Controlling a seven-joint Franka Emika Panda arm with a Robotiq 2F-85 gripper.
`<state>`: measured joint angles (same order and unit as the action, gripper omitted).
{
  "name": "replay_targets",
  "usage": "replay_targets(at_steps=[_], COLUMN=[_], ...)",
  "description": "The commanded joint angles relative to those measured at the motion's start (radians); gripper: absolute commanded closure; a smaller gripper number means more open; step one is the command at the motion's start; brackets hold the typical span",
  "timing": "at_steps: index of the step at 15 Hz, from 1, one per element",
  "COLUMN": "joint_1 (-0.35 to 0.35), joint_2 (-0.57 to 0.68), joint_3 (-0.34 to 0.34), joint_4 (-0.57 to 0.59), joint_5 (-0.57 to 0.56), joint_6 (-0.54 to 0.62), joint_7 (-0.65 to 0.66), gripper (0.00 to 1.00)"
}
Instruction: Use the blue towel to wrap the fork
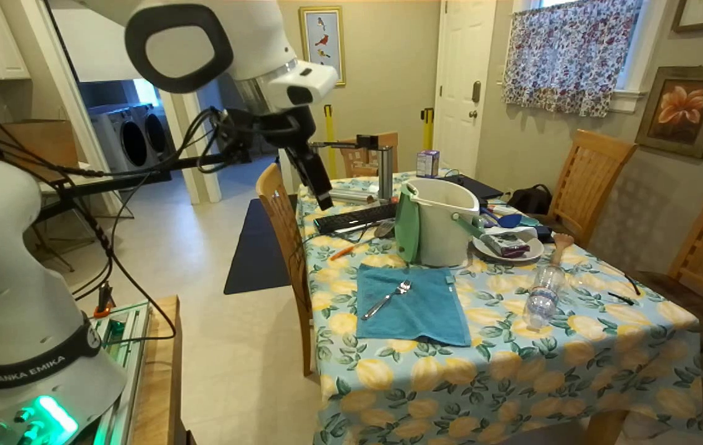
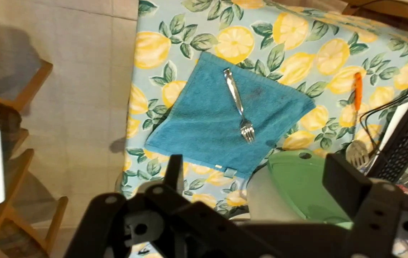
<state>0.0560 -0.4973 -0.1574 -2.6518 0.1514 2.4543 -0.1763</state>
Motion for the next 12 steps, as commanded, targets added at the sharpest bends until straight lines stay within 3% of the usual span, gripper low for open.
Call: replay_targets(at_steps=[1, 2, 3, 12], joint_1=[0.083, 0.078, 0.042, 0.035], joint_2=[0.143, 0.173, 0.1, 0.116], joint_3=[-0.053, -0.04, -0.014, -0.006], joint_4=[0.058, 0.065, 0.025, 0.03], joint_5=[0.108, 0.107, 0.075, 0.074], joint_6=[0.023, 0.031, 0.013, 0.015], joint_7=[-0.158, -0.157, -0.111, -0.114], gripper=[0.0, 0.0, 0.0, 0.0])
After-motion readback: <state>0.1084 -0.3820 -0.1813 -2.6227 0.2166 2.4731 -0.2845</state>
